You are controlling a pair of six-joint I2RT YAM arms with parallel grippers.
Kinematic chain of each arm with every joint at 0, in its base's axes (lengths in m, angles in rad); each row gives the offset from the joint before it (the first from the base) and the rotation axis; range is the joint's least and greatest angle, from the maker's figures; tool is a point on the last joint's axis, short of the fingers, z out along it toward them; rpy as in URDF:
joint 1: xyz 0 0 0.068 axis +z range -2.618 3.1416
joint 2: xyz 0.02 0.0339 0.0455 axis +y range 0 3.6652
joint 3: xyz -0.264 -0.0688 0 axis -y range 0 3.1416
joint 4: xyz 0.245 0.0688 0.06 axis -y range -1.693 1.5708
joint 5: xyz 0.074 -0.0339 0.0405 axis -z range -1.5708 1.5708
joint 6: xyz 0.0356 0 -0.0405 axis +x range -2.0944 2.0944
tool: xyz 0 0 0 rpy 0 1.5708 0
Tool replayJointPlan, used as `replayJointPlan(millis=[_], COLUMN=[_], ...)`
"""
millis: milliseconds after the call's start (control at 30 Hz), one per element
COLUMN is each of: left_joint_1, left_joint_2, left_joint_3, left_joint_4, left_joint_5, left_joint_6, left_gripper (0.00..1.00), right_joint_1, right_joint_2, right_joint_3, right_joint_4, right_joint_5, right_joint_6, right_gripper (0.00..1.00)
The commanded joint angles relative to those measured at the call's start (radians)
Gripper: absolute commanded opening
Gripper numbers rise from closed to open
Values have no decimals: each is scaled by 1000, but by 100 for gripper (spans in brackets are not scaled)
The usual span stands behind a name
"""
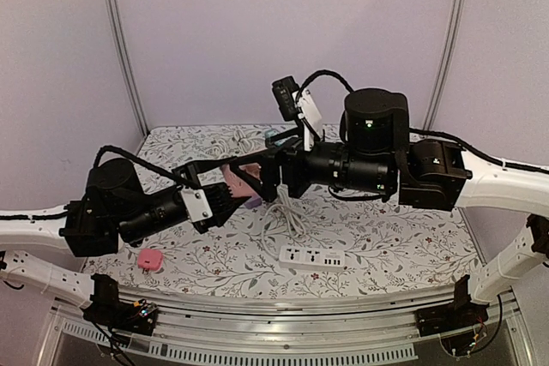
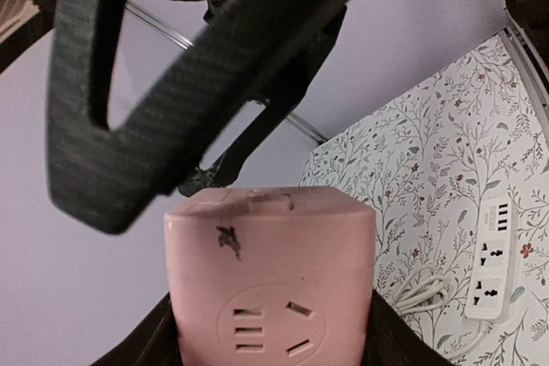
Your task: Insert the plug
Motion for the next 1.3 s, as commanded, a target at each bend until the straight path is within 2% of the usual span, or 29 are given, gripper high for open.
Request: replayJointPlan(millis=[0,167,233,300,400,500,567,600,667,700,833,967,1133,1267], left_joint_1=[-8,-8,-7,-6,-6,-6,-6,-6,-5,-2,61,212,429,523], left_joint_2=[-7,-7,-8,-7,-6,-11,-20,-27,-45,-55,-99,-136,-184,-218], left_joint_3=[-4,-6,-9,-11,-12,-20,-22,-24,-36,-49,-120,-216,-296,-354], left_joint_4=[72,73,73,73,73,60,-7,-61,-168,-189,-269,-256,-239,-223], left_joint_5=[-14,-11,-10,-5,-1,4,28,47,89,98,122,116,126,137], left_joint_6=[10,12,12,15,14,-11,-65,-107,-211,-256,-456,-681,-883,-942], left_gripper=[0,0,0,0,0,0,0,20,88,98,99,100,100,100], right_joint_1=[-3,-13,-17,-22,-34,-42,-61,-76,-129,-160,-267,-276,-288,-298], right_joint_2=[48,74,74,78,86,78,67,61,55,52,78,140,228,307], right_joint_3=[19,33,33,39,51,54,54,59,71,69,43,24,33,38], right_joint_4=[-99,-160,-160,-160,-160,-166,-187,-217,-318,-376,-657,-822,-876,-903], right_joint_5=[126,142,116,85,41,12,-40,-78,-167,-209,-375,-388,-373,-371], right_joint_6=[82,78,82,78,73,53,25,7,-50,-95,-366,-738,-886,-908], right_gripper=[99,99,95,77,42,2,0,0,0,0,0,0,0,0])
